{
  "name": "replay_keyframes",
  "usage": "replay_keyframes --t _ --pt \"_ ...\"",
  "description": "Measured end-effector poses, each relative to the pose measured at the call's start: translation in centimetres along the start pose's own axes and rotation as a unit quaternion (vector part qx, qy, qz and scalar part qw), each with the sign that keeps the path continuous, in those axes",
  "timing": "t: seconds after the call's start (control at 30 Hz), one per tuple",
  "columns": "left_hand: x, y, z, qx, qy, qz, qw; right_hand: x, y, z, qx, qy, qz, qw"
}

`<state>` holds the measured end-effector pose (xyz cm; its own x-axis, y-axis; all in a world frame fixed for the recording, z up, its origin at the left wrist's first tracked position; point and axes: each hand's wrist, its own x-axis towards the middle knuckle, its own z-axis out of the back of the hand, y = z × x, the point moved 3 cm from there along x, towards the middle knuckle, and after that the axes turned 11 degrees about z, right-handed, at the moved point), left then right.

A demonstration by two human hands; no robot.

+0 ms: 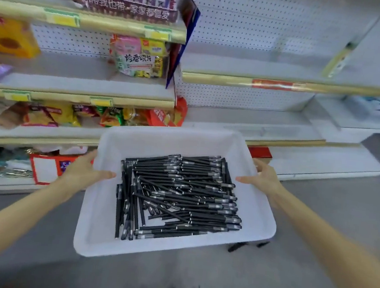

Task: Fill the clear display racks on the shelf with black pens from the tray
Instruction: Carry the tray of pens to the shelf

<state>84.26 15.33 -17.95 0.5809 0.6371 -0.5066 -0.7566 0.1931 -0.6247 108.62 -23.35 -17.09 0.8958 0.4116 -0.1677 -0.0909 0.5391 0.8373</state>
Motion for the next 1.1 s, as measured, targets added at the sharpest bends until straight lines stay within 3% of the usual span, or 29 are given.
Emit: replay_keyframes --t 0.17,0.33,0.77,1.1 --pt "1.5 -6.5 -4.1 0.089 0.005 -0.061 0.994 1.0 -3.2 5.0 -0.036 -0.053 -0.032 0.997" --pt "3.0 -12.1 -10.1 0.100 0.016 -0.092 0.991 3.6 -7.7 11.1 -0.046 -0.051 -0.023 0.997" --pt "6.6 -24.5 -27.3 0.034 0.002 -0.013 0.999 18.5 -18.1 27.0 -0.117 0.015 -0.007 0.993" --pt "10.7 -30.1 -32.2 0.008 -0.009 0.003 1.000 27.1 -21.0 30.5 -0.111 0.028 -0.013 0.993"
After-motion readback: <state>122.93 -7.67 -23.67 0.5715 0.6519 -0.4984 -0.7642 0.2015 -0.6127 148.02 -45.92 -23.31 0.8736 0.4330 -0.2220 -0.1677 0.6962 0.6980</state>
